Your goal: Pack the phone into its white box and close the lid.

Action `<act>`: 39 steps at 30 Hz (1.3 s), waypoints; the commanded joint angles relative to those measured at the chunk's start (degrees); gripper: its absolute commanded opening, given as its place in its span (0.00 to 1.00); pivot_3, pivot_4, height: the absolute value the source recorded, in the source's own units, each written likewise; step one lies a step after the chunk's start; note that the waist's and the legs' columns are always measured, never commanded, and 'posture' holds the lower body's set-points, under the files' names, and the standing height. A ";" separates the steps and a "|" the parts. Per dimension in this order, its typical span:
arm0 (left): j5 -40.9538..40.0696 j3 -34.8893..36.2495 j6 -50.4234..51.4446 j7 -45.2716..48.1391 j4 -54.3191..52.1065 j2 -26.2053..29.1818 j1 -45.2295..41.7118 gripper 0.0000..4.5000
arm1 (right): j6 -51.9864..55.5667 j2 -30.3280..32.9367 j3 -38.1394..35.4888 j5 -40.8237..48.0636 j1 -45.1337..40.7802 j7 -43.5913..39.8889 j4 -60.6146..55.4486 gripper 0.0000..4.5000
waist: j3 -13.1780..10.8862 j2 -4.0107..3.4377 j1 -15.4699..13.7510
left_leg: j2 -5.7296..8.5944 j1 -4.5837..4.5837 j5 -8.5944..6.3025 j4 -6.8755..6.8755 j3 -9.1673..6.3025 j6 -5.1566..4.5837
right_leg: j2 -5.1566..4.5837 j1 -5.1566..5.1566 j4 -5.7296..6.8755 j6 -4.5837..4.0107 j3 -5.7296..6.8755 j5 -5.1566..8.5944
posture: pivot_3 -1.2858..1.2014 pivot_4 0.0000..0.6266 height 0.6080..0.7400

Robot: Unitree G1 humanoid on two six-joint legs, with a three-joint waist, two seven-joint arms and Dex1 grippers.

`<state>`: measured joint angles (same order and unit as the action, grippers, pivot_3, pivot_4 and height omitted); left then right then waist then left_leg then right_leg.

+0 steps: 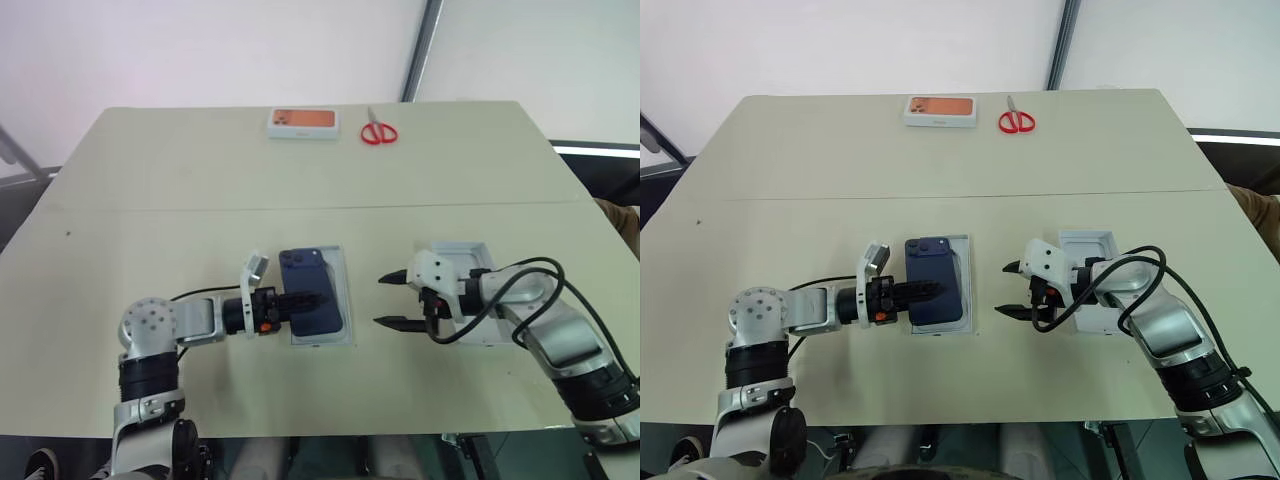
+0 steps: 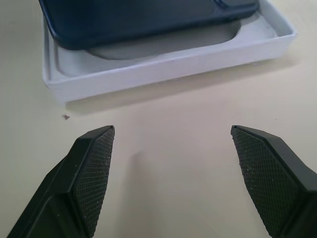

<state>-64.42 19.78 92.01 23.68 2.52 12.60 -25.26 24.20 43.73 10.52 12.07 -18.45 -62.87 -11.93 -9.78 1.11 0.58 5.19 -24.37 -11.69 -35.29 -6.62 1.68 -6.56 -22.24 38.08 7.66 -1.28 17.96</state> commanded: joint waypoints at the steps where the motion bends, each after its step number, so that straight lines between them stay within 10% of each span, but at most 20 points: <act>1: 0.43 -2.11 0.44 0.31 -0.59 2.13 -0.52 0.81 | -1.29 -0.76 -0.12 -0.05 -0.75 0.60 -0.17 0.88 | 0.00 0.00 0.04 | 0.00 0.00 0.00 0.00 0.00 0.00 | 0.00 0.00 0.00 0.00 0.00 0.00 | 0.52 0.24 1.00; 39: 0.57 -6.43 -1.13 4.56 0.80 12.15 -7.87 0.81 | -6.59 -4.75 2.64 -4.19 -4.49 1.64 4.90 0.88 | 0.00 0.00 0.22 | 0.00 -0.02 0.12 0.03 0.00 0.19 | 0.02 -0.08 0.01 0.00 -0.02 0.00 | 0.52 0.24 1.00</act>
<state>-63.19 13.78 90.72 26.39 6.15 24.07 -33.72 18.66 39.23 13.34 7.93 -21.85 -61.15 -6.38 -9.79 1.11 0.80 5.19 -24.40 -11.57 -35.26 -6.62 1.88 -6.54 -22.32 38.09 7.66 -1.30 17.96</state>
